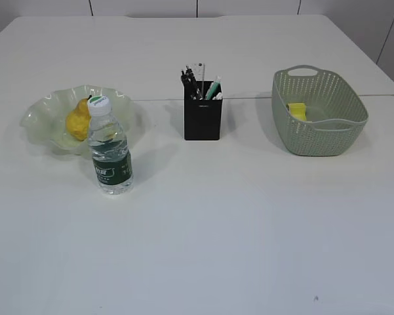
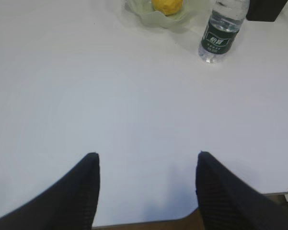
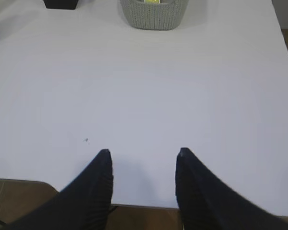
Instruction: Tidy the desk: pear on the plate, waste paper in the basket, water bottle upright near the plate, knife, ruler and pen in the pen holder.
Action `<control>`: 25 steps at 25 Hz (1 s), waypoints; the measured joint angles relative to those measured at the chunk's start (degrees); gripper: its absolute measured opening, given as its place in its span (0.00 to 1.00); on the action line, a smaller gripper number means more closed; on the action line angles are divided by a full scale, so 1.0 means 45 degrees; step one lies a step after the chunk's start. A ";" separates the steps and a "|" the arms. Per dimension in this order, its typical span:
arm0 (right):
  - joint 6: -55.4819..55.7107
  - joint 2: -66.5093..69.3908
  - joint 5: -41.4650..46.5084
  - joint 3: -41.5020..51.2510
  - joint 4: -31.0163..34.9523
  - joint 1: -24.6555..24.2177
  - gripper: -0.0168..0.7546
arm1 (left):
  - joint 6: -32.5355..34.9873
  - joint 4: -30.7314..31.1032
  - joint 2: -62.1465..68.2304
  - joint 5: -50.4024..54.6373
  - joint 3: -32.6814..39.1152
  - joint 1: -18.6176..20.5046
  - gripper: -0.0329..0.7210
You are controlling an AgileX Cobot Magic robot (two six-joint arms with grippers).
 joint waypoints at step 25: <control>0.0000 -0.2608 -0.0419 0.2247 -0.0135 0.0000 0.44 | 0.0717 0.0810 -0.0198 -0.0710 0.0781 0.0000 0.64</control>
